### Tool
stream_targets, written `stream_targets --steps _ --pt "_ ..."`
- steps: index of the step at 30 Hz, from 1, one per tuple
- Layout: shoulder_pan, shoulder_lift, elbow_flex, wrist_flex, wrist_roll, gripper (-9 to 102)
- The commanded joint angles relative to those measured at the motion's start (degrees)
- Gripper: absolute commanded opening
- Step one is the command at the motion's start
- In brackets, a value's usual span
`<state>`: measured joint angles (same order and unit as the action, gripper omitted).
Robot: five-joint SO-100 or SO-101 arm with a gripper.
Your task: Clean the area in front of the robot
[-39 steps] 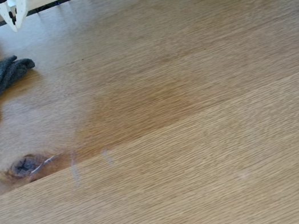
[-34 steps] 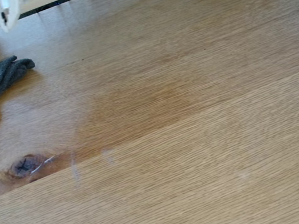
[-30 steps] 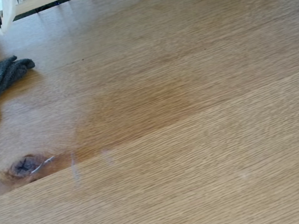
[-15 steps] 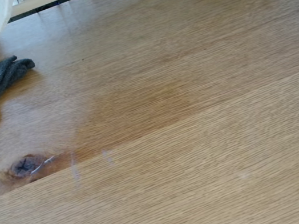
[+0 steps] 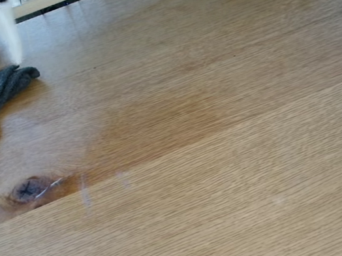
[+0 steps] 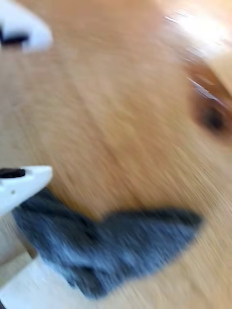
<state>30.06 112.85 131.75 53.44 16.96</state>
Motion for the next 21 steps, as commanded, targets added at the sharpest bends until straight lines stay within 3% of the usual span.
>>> stream_targets --steps 1,6,12,18,21 --pt "11.1 -17.8 -20.9 0.7 -0.9 32" --pt "20.0 -30.3 -22.9 -5.9 -9.5 28" --pt "24.3 -41.9 -23.2 -15.7 -18.7 29" --pt "25.3 -48.4 -23.7 -17.9 -24.1 29" --pt "25.7 -51.8 -23.7 -19.1 -26.6 21"
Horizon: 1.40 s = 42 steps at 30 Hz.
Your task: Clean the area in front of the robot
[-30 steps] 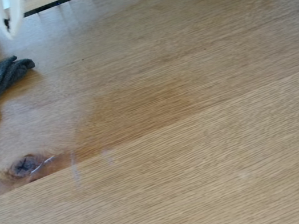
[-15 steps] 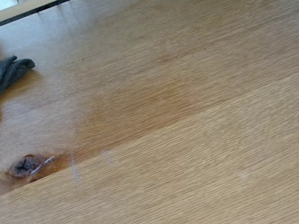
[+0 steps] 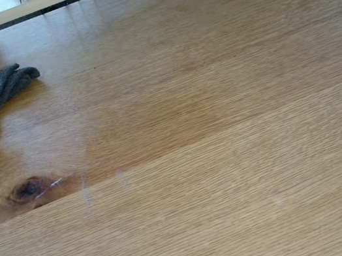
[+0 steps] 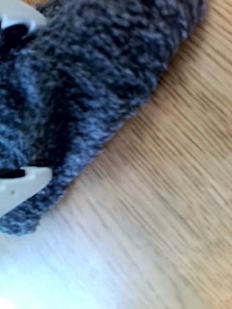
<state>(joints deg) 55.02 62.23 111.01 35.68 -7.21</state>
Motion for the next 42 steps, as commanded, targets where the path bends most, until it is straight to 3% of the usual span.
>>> stream_targets --steps 1,5,11,17,24,29,35,42 --pt "0.7 -2.0 -3.0 -1.6 -2.8 18" --pt "0.4 -4.1 -3.1 -4.0 -4.8 0" --pt "-2.1 -4.0 -3.1 -5.8 -3.8 0" --pt "-9.0 6.6 -3.1 -2.6 1.1 0" --pt "-26.6 25.3 -3.1 7.6 6.0 0" --pt "-43.7 31.2 -3.1 7.7 8.6 0" --pt "-58.7 25.0 -3.2 -5.1 8.3 0" --pt "-64.7 10.5 -3.3 -28.7 4.5 0"
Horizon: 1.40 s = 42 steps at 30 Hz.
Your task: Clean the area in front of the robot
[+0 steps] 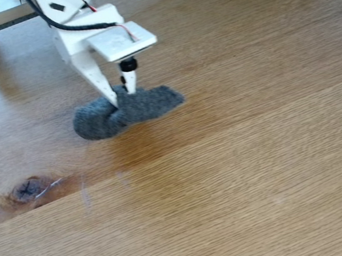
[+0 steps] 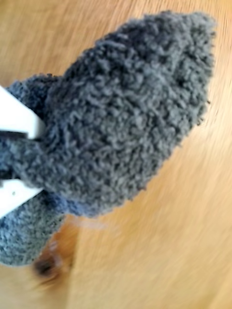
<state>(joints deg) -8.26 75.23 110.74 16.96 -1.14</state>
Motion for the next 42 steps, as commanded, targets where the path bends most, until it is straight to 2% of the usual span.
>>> stream_targets --steps 1,4,8,15,22,27,33,37,42 --pt "-1.5 -5.1 -3.0 -13.8 -2.5 0" --pt "-0.7 -12.4 -3.0 -22.8 -5.6 0" --pt "2.1 -22.1 -7.3 -26.3 -9.7 0" --pt "10.0 -32.6 -24.3 -20.9 -9.7 0" --pt "19.2 -39.9 -41.3 -14.1 -13.8 0" --pt "26.9 -41.3 -46.9 -1.9 -11.5 0" --pt "31.8 -36.6 -46.9 14.5 -8.3 0" --pt "30.8 -31.1 -46.8 30.2 -4.0 0" --pt "24.2 -25.1 -45.1 47.6 1.8 0"
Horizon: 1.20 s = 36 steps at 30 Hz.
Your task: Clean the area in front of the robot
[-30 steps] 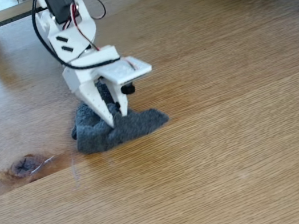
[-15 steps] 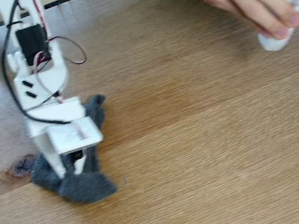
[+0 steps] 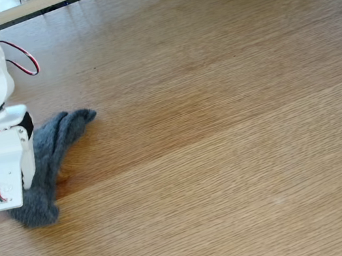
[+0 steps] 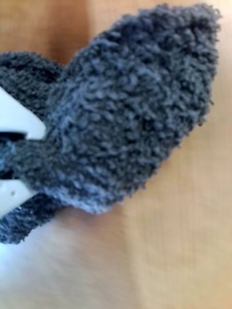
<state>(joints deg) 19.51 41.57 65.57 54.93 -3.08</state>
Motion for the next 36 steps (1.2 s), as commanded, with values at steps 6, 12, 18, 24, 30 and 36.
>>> stream_targets --steps 6,12,18,24,30,36 --pt "-14.9 16.0 5.4 12.7 7.5 0" --pt "-26.5 18.8 11.1 -3.6 12.7 0" --pt "-24.0 10.8 13.6 -23.3 9.6 0" --pt "-12.4 3.3 14.5 -34.5 4.0 0" --pt "-1.1 1.1 14.5 -38.2 -2.2 0" --pt "7.6 2.9 14.5 -35.3 -2.8 0"
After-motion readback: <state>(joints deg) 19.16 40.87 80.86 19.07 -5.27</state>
